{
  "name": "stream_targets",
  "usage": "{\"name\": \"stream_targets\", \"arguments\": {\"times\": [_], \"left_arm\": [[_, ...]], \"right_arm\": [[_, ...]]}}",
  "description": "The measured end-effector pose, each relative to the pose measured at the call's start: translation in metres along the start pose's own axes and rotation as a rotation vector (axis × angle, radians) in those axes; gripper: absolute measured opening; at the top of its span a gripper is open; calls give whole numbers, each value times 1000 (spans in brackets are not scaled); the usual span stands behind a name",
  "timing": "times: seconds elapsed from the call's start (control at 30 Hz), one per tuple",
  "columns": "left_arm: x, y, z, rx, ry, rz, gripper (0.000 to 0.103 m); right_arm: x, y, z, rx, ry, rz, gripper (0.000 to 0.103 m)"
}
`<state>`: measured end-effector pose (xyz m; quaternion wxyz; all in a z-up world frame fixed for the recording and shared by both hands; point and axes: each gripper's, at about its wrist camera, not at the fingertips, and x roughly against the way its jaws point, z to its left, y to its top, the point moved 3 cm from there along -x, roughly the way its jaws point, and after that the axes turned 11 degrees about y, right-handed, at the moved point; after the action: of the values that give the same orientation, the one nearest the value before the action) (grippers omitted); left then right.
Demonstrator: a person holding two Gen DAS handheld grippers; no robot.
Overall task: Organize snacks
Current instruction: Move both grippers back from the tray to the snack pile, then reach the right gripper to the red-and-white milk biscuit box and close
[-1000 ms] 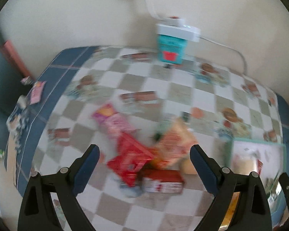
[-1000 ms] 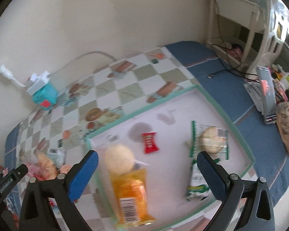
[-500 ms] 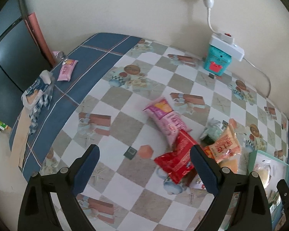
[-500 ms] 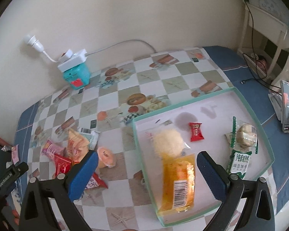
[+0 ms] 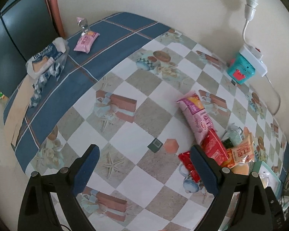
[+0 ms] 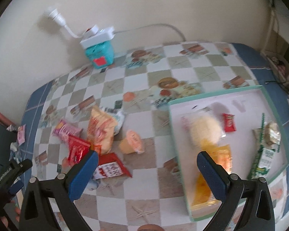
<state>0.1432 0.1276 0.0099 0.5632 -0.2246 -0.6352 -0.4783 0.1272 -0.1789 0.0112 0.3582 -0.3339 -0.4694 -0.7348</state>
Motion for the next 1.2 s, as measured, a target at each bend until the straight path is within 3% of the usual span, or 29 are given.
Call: {"name": "stream_targets", "arguments": {"times": [0.2,0.37,0.67,1.2], "left_arm": [[-19,-2,-7,-24,-5,38,95],[-48,-11,-15,-26,-22,114,95],[-70,-15,-17,5,-29,148,95],[-78,-7,-29,8,-79,121,99]], "right_arm": [[-24,-11,18,51,-5,52,103],[-50,-24,27,79,-1,109,103],[-76,-39,38,114,-11,161,103],[-100,-42,48,138,-12,177,103]]}}
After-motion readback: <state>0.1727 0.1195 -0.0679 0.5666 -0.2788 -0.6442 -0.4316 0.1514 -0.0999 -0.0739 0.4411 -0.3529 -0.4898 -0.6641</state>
